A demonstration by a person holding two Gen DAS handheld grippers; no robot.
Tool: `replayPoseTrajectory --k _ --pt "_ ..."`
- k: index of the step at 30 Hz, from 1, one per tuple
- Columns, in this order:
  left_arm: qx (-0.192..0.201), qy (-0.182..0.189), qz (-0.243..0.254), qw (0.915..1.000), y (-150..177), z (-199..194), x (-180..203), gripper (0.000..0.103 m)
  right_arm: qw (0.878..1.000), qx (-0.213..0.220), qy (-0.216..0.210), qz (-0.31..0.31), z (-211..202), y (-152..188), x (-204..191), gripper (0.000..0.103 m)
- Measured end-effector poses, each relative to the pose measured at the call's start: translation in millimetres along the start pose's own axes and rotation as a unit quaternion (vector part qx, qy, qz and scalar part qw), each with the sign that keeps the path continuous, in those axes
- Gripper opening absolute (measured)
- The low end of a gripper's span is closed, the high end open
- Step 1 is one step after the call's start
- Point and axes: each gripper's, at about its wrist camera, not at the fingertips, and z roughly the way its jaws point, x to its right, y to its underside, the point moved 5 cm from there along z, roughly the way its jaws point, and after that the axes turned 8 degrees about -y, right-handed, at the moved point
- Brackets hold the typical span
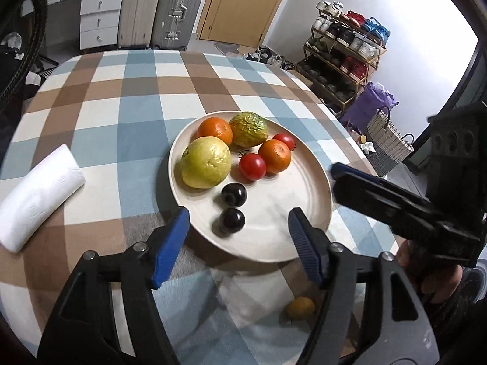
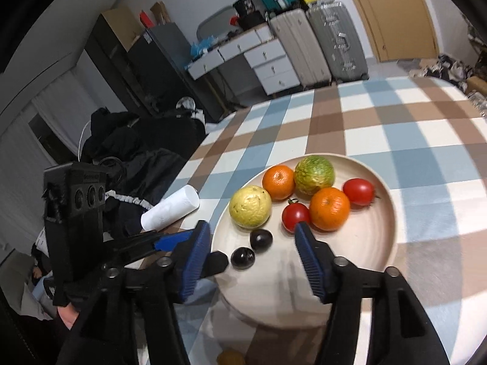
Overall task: Organize fruits
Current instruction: 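Carry both plums onto the cream plate and open both tools, then withdraw both tools toward the two small brown round fruits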
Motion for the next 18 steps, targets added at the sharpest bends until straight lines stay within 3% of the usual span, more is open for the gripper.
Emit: replayPoseTrajectory --k 3,5,8,12,15,18 --pt "0.013 0.001 -0.001 0.9999 6.5 -15.6 3.4 0.069 1.0 0.019 0.007 -0.008 -21.2 6.2 -4.0 0.081" --pt "0.022 0.007 -0.004 0.9997 10.8 -24.9 6.0 0.079 0.999 0.029 0.004 -0.016 -35.3 9.9 -8.5 0.082" --pt "0.047 0.005 -0.011 0.9988 18.7 -42.3 10.3 0.082 0.998 0.053 0.004 -0.014 -56.7 14.8 -13.4 0.093" --pt "0.052 -0.02 -0.01 0.9984 32.4 -54.6 18.5 0.086 0.997 0.08 -0.001 -0.017 -81.0 23.6 -22.9 0.101" --pt "0.044 -0.034 0.004 0.9984 43.0 -57.3 26.4 0.102 0.995 0.091 0.006 -0.036 -95.0 32.1 -32.5 0.102" --pt "0.052 -0.044 0.012 0.9976 54.0 -62.7 34.4 0.102 0.993 0.103 0.02 -0.049 -106.7 40.6 -38.1 0.103"
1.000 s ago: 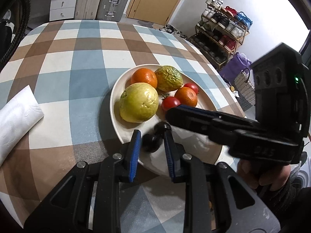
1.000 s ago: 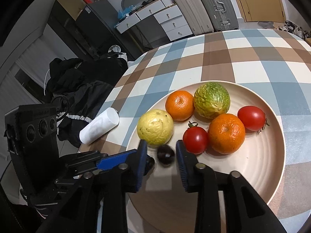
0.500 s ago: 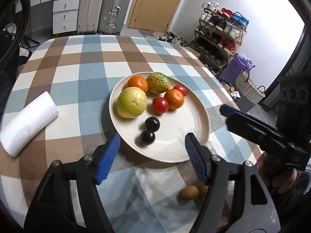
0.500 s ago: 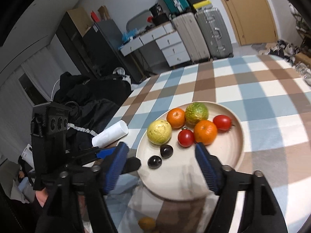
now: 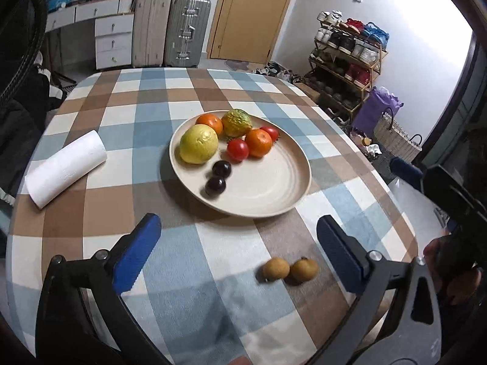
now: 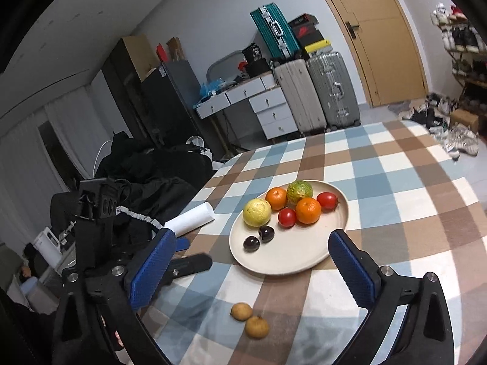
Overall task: Organize fruits
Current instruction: 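Withdraw both tools toward the two small brown round fruits, then grasp a brown fruit with the right tool while the left tool grasps the other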
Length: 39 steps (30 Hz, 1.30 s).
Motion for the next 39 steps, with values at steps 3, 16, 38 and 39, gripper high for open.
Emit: replayPoseTrajectory --k 3,16,38,39 --pt "0.006 -0.012 0.002 0.9999 11.7 -5.2 4.6 0.102 1.0 0.007 0.013 -0.005 -9.9 6.5 -1.8 0.103" --pt "-0.003 -0.026 -0.006 0.9996 49.6 -7.1 -8.2 0.102 0.996 -0.069 0.036 0.036 7.5 77.0 16.9 0.103" --pt "-0.015 -0.009 -0.036 0.9992 55.0 5.2 -24.2 0.102 0.988 -0.149 0.017 0.028 59.4 105.8 7.3 0.057" --pt "-0.014 -0.008 -0.037 0.9992 54.8 5.1 -24.2 0.102 0.988 -0.151 0.018 0.027 61.1 105.6 6.9 0.053"
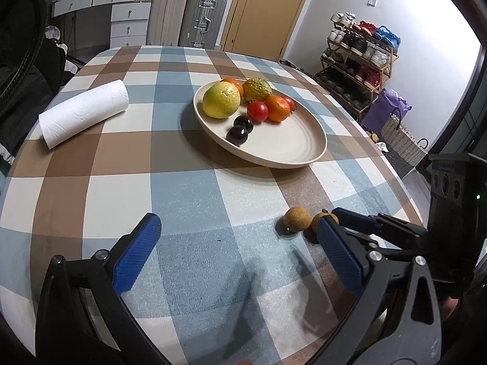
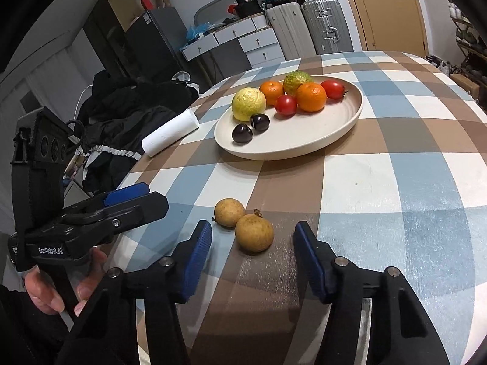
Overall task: Organize fruits
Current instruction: 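Grasp a brown fruit with the right tool while the left tool grasps the other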
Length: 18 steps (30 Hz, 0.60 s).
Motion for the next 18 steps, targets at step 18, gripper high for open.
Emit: replayPoseTrajectory --k 18 --pt "-0.02 0.011 0.028 0.9993 1.4 15.4 19.8 0.102 1.0 0.026 0.006 0.01 -17.8 -0.8 9.3 0.027"
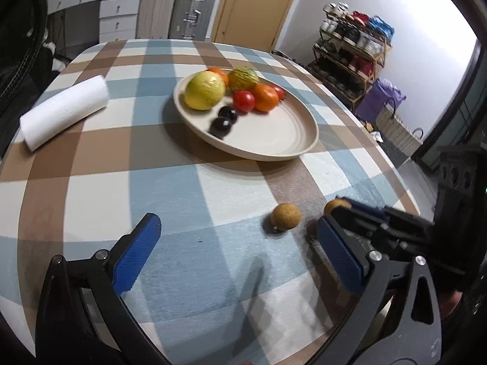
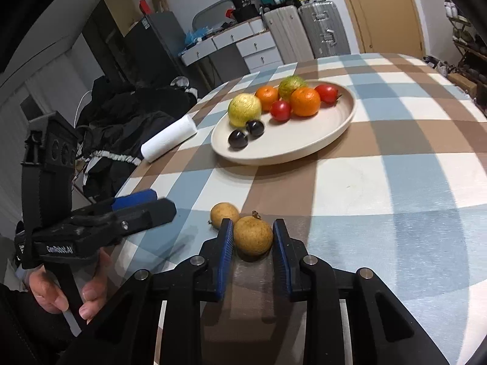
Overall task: Organize fruits
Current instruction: 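Grasp a brown fruit with the right tool while the left tool grasps the other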
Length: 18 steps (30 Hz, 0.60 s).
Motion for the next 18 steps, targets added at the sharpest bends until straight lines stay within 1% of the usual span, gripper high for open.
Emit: replayPoseTrajectory --k 3,6,9,15,16,18 --pt "-0.006 0.005 0.024 0.9997 -1.4 5.2 15.4 0.102 1.0 0.012 0.007 0.007 -8.5 -3.1 7.0 0.027" --pt "-0.017 0.008 0.037 0.9992 -2.4 12.0 27.2 0.102 0.999 0.028 0.032 0.014 -20.4 -7.2 18.6 0.027" --pt "-0.032 0.007 0.05 0.9982 -1.3 21.1 38.7 0.102 0.998 0.039 0.038 0.019 -29.1 -8.9 25.9 0.027" --pt "-0.035 0.02 0.054 0.9977 -3.4 26.9 47.9 0.102 0.997 0.056 0.045 0.021 -43.3 -10.3 35.8 0.027" --pt "-0.034 0.025 0.054 0.9976 -3.9 26.5 49.0 0.101 0.997 0.058 0.045 0.022 -44.9 -10.4 37.8 0.027" --pt "-0.033 0.028 0.056 0.9975 -5.4 26.7 50.5 0.094 0.996 0.067 0.046 0.027 -49.4 -10.5 41.7 0.027"
